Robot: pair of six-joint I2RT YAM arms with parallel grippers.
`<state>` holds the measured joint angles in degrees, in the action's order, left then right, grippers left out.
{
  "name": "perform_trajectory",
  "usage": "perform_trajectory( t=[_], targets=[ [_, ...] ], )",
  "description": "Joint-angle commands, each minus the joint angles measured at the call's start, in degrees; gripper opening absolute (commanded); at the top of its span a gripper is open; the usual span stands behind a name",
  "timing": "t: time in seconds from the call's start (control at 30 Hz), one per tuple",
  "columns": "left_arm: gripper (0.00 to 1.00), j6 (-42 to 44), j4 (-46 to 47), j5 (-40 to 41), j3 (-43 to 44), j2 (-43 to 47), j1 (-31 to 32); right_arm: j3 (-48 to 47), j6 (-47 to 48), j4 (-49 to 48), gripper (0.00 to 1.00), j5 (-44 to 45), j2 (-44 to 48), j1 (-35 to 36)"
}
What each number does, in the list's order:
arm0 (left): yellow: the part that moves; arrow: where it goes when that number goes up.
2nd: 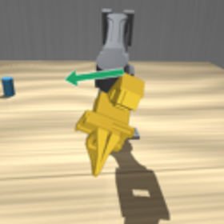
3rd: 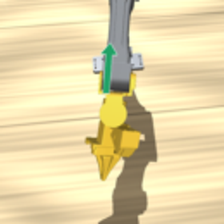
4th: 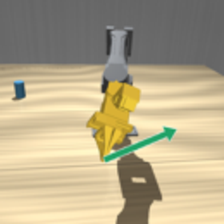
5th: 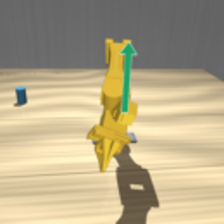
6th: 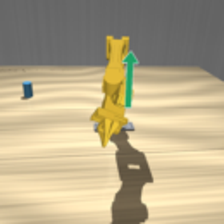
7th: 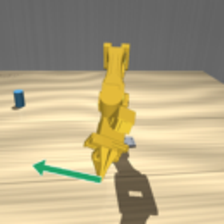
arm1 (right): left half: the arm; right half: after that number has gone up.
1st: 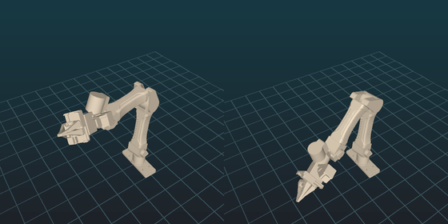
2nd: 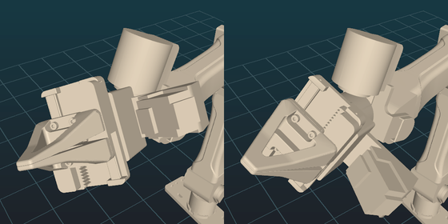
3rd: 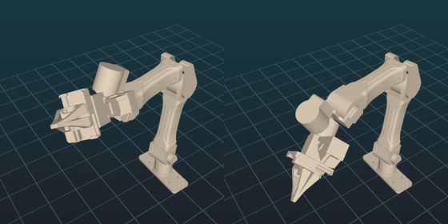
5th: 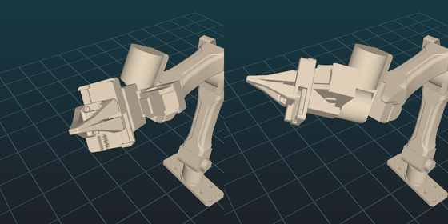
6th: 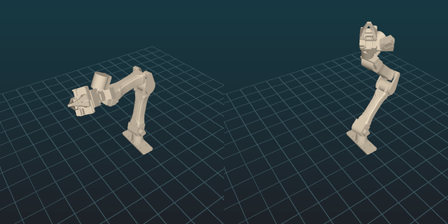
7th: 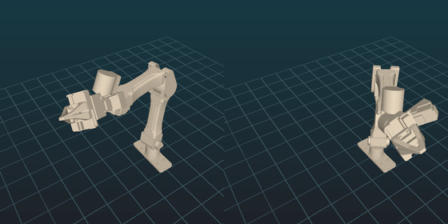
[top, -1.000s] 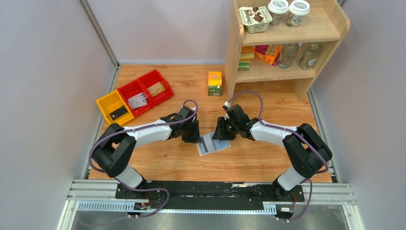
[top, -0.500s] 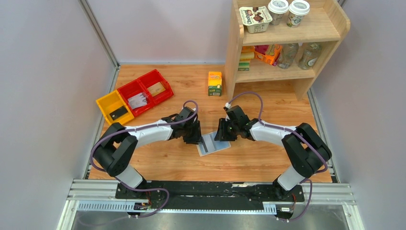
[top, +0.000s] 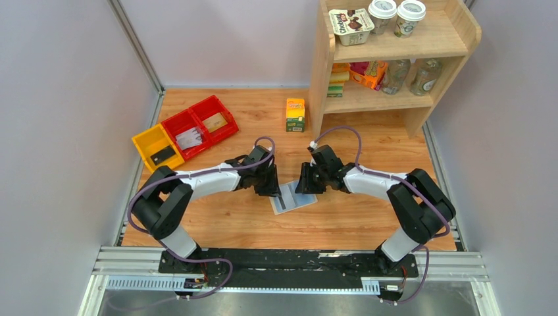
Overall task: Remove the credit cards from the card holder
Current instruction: Remove the credit card from the card holder.
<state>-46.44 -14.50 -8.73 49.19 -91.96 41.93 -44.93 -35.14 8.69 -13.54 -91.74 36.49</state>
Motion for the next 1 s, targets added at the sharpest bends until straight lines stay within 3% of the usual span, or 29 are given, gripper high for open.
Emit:
perform_trajectory(
  t=[0.0, 0.43, 0.73, 0.97],
  targets=[
    [0.3, -0.67, 0.0, -0.67, 2.4, -1.81, 0.26, 0.8, -0.2, -0.86, 0.36, 0.27, -1.16, -0.28],
    [0.29, -0.06, 2.02, -5.06, 3.89, -5.5, 0.78, 3.0, -1.86, -6.83, 0.36, -6.32, -1.16, -0.98],
    [0.27, 1.35, 0.44, -3.49, 4.25, -6.74, 0.96, 4.59, -2.22, -13.43, 0.33, -12.21, 0.16, -1.69],
    [0.23, 2.14, -0.53, -2.52, 3.99, -7.44, 0.96, 4.32, -0.91, -10.55, 0.34, -9.5, 1.3, -1.77]
  ],
)
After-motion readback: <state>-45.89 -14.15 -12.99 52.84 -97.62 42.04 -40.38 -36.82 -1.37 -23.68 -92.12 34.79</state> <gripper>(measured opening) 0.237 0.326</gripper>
